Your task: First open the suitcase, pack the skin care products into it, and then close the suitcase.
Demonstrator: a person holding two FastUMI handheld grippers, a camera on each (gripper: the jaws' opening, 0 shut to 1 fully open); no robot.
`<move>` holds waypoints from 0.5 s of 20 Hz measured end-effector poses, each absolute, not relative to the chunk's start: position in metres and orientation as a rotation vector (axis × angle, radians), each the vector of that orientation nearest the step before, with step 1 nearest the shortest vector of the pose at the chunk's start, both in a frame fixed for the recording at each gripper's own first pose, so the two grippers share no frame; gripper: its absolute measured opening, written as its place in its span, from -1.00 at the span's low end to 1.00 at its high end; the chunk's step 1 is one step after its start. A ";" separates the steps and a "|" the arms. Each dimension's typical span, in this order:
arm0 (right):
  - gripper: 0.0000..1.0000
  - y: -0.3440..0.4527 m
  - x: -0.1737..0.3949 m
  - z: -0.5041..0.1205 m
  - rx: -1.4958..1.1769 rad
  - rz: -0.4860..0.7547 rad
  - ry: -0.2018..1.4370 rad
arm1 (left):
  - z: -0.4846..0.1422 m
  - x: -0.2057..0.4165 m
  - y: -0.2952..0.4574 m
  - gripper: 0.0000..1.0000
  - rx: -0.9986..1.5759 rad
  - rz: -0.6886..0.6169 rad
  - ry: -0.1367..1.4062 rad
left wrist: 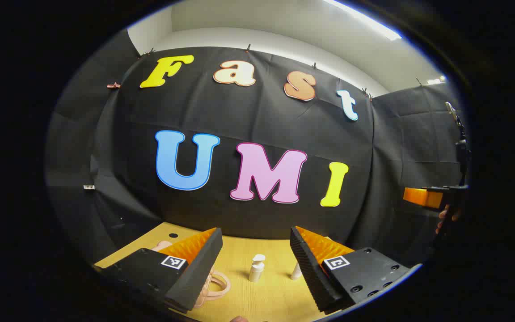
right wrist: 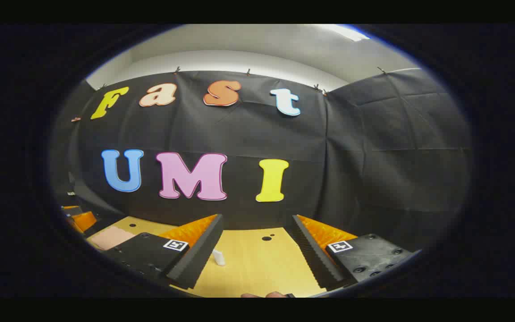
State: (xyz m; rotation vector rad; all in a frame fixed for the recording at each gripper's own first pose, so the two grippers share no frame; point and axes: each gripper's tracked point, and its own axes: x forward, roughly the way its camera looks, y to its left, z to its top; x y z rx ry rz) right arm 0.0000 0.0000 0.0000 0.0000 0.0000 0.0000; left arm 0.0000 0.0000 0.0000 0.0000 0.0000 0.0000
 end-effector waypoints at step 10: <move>0.90 0.003 -0.005 0.014 -0.017 0.017 -0.035 | 0.015 -0.006 -0.009 0.92 0.055 -0.065 -0.023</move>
